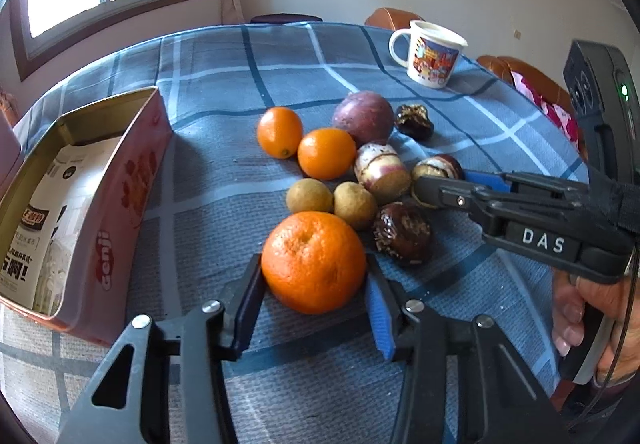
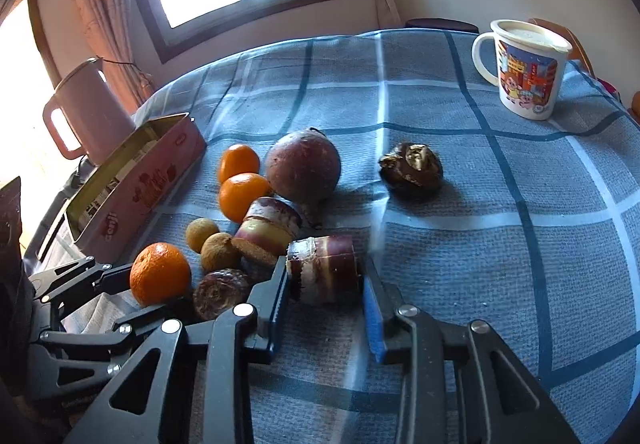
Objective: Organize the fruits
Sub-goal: 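Grasp the large orange with the left tool while the right tool grasps the striped fruit, then lift the orange and striped fruit and carry both toward the pink tin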
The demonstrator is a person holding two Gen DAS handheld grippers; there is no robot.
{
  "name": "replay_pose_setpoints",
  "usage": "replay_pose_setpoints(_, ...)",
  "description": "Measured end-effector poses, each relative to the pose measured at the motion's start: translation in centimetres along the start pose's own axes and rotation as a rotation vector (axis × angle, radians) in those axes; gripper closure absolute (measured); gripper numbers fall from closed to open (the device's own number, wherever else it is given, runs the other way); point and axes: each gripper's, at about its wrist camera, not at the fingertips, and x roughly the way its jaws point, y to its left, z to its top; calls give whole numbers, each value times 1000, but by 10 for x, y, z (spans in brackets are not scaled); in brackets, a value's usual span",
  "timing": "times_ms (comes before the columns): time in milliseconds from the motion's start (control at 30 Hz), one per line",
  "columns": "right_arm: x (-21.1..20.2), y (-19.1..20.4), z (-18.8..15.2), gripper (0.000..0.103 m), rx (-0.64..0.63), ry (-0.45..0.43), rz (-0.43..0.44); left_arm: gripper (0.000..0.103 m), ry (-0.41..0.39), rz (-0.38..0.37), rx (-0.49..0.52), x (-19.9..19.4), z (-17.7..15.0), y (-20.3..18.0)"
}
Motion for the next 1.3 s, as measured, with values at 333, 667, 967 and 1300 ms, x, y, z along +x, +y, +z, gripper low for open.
replay_pose_setpoints(333, -8, 9, -1, 69, -40, -42, 5, 54, -105, 25, -11, -17, 0, 3)
replay_pose_setpoints(667, -17, 17, -2, 69, -83, -89, 3, 54, -162, 22, -61, -27, -2, 12)
replay_pose_setpoints(967, -26, 21, -4, 69, -109, -135, 7, 54, -191, 32, -69, -32, -5, 12)
replay_pose_setpoints(1300, -33, 26, -6, 69, -136, -173, 2, 54, -223, 49, -59, -37, -7, 7)
